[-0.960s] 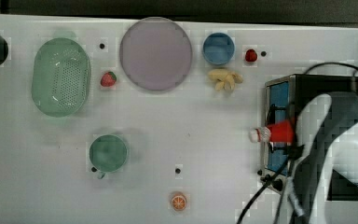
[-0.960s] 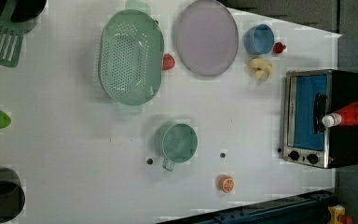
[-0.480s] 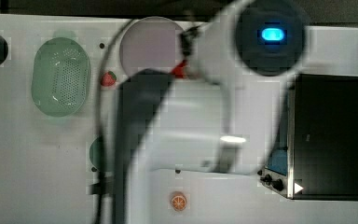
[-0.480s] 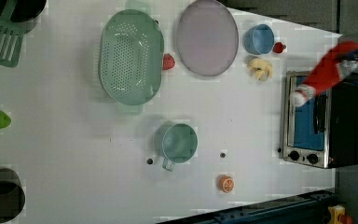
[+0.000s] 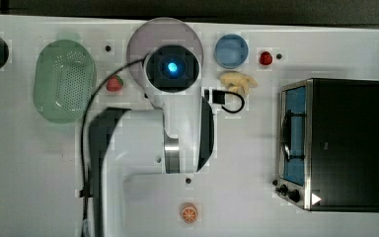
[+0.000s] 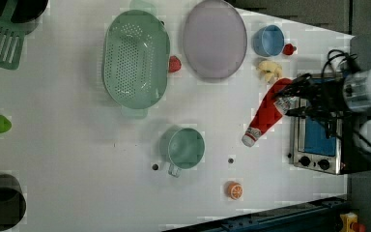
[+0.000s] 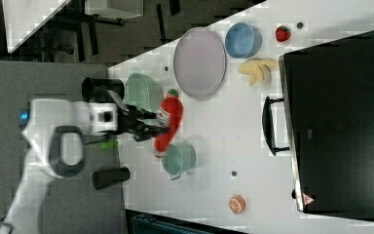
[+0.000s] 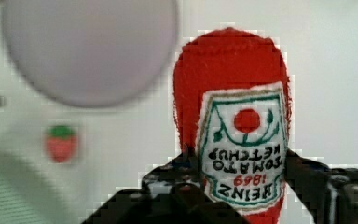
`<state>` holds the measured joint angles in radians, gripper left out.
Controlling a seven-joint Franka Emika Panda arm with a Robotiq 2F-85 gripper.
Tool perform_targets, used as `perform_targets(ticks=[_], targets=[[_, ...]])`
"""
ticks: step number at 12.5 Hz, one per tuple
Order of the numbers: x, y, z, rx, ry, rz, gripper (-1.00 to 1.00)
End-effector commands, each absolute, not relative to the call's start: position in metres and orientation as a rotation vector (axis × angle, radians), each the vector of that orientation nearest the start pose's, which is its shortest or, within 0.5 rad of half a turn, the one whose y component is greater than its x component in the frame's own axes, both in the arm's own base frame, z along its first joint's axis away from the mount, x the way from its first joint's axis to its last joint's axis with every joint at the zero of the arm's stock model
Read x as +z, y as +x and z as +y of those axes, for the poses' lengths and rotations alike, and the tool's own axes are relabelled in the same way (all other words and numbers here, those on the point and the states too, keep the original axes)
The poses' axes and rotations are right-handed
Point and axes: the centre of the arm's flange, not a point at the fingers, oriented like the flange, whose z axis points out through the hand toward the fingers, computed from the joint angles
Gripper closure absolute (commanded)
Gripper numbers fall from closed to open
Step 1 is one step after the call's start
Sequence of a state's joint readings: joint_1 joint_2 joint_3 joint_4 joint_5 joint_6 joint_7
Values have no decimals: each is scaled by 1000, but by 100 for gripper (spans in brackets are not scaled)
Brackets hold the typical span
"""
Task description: Pick Ketchup from oven and place it on table.
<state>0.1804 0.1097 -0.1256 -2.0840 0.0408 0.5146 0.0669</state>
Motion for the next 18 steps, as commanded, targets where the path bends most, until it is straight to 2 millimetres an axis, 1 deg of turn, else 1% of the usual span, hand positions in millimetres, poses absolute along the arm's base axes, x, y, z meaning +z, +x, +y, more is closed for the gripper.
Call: perform_targets(ticks=[1,3,4,5,6,7,8,9,10,11,12,13,15,16,17,18], targets=[[338,540,-17,84,-2832,1370,-20],[311,528,-19,91,-2834,1381,-20],[292,522,-20,103,-2839,1389,-20],[268,519,-23,103,-2845,1400,-20],[236,519,-27,103,-2856,1414,-20],[222,519,-27,109,-2863,1417,-20],[204,517,-28,121,-2874,1422,-24],[195,517,-28,111,-2876,1421,-38],[191,516,-29,97,-2875,1422,-59],[189,517,-28,68,-2872,1416,-92],[203,525,-28,12,-2854,1411,-100],[220,533,-28,-38,-2837,1403,-100],[268,551,-26,-159,-2791,1380,-100],[299,560,-25,-213,-2767,1365,-100],[329,566,-25,-221,-2755,1359,-100],[365,569,-26,-174,-2757,1365,-100]])
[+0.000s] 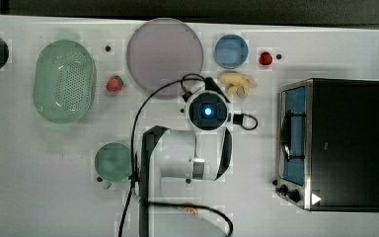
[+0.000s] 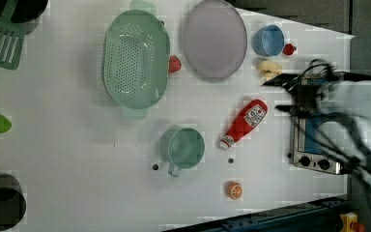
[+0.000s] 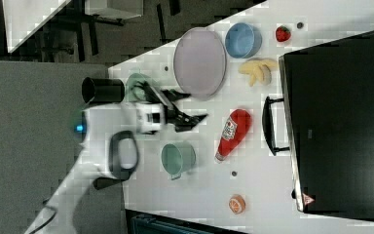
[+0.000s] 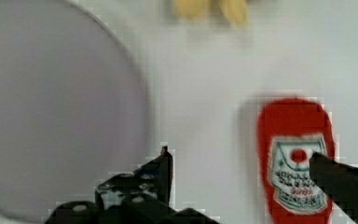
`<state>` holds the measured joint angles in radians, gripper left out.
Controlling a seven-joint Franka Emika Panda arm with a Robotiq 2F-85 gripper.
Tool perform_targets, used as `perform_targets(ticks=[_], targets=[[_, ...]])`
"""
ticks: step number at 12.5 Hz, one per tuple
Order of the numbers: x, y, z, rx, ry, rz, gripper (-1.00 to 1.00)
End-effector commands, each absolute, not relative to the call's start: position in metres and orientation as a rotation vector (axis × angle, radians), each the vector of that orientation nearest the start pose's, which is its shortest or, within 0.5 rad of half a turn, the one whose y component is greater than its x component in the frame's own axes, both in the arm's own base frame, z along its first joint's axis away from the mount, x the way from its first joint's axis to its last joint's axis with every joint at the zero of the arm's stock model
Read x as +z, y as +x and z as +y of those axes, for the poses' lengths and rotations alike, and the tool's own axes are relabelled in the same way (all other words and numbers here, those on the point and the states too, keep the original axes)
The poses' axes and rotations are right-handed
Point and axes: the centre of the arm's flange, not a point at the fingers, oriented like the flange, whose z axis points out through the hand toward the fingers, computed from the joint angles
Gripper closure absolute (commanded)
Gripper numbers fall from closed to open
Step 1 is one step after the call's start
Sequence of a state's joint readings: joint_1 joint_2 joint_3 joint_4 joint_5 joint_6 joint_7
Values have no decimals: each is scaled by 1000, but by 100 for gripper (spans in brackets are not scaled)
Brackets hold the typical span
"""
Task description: Pick Ketchup from oven and place it on table.
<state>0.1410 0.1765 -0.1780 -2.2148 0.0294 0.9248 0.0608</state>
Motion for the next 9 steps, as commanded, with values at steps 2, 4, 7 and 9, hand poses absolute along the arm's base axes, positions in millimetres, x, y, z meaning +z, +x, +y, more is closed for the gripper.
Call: perform_targets(ticks=[2,4,7,9], targets=[[409,572,-27,-136,-2758,1365,-100],[454,577,-26,-155,-2742,1364,-100],[515,582,-25,-172,-2735,1351,-100],[540,579,-24,-98,-2756,1359,-100]])
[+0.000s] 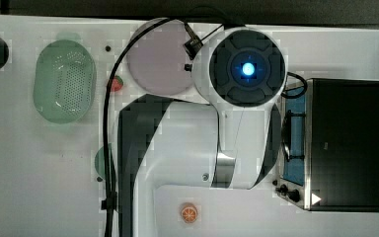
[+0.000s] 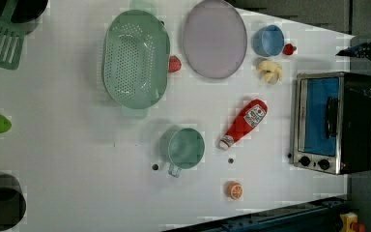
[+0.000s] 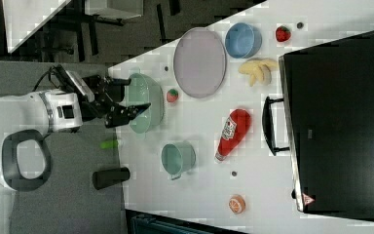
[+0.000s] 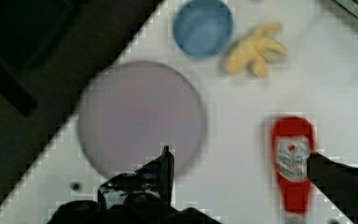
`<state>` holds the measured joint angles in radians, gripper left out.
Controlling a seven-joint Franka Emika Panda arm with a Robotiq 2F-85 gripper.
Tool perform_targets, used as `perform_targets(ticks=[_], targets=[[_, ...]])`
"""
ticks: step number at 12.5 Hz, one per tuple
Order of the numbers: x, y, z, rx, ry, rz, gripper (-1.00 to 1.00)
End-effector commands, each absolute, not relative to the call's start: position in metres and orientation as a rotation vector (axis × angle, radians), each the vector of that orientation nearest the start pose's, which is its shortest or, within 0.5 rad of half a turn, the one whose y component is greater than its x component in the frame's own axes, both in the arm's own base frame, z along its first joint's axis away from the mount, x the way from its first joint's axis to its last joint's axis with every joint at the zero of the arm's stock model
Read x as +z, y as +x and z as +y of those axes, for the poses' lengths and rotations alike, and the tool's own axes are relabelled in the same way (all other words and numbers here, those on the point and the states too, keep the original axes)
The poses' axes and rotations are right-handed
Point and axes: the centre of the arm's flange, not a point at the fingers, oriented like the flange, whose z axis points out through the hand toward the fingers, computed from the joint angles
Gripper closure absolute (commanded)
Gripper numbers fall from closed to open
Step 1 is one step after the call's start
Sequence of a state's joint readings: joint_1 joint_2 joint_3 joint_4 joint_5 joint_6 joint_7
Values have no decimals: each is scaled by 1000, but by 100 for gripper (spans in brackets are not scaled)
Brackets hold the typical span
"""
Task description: Pick Ketchup from oven and place it on table.
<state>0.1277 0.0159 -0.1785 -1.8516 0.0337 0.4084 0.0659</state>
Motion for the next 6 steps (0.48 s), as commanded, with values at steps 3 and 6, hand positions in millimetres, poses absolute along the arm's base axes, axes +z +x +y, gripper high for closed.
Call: perform_targets(ticks=[3,6], targets=[[572,571,-25,-21,-2785,1388,-100],[600,562,-27,37,-2801,1454,-100]])
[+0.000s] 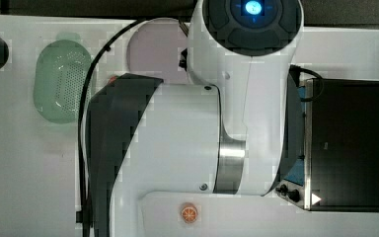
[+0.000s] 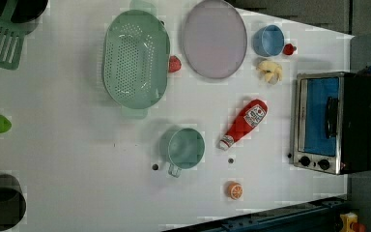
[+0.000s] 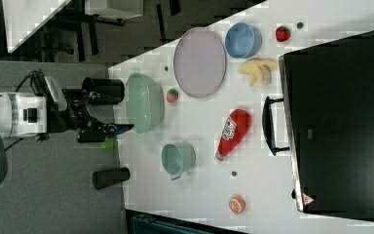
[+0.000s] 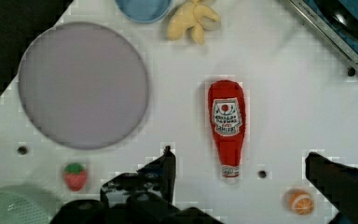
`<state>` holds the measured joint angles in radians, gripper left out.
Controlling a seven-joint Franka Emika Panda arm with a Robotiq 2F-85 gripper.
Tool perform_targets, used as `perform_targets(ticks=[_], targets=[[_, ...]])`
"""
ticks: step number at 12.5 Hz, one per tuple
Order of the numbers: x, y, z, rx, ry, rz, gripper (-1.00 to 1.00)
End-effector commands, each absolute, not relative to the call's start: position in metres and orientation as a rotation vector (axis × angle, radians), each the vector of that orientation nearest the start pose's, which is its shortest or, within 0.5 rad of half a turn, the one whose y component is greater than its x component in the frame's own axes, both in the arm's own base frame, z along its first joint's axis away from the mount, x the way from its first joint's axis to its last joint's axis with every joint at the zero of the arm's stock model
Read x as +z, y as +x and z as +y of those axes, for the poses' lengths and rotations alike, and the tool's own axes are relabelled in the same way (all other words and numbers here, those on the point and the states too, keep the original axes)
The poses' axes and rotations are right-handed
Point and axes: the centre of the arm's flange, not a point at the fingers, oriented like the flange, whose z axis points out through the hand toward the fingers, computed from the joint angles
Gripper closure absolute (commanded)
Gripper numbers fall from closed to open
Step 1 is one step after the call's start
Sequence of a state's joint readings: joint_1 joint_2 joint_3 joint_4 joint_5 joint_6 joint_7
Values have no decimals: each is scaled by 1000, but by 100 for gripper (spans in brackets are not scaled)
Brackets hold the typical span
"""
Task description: Pick Ketchup from oven and place it on table.
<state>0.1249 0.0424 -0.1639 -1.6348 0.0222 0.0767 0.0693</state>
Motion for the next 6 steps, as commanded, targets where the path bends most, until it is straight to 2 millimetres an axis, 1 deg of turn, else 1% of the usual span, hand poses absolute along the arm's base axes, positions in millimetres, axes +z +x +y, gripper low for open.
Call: perform_targets(ticks=[1,3,6], targets=[[604,559,-29,52,-2813,1481,-100],[606,557,-29,66,-2817,1483,-100],[605,558,-29,68,-2818,1484,-100]])
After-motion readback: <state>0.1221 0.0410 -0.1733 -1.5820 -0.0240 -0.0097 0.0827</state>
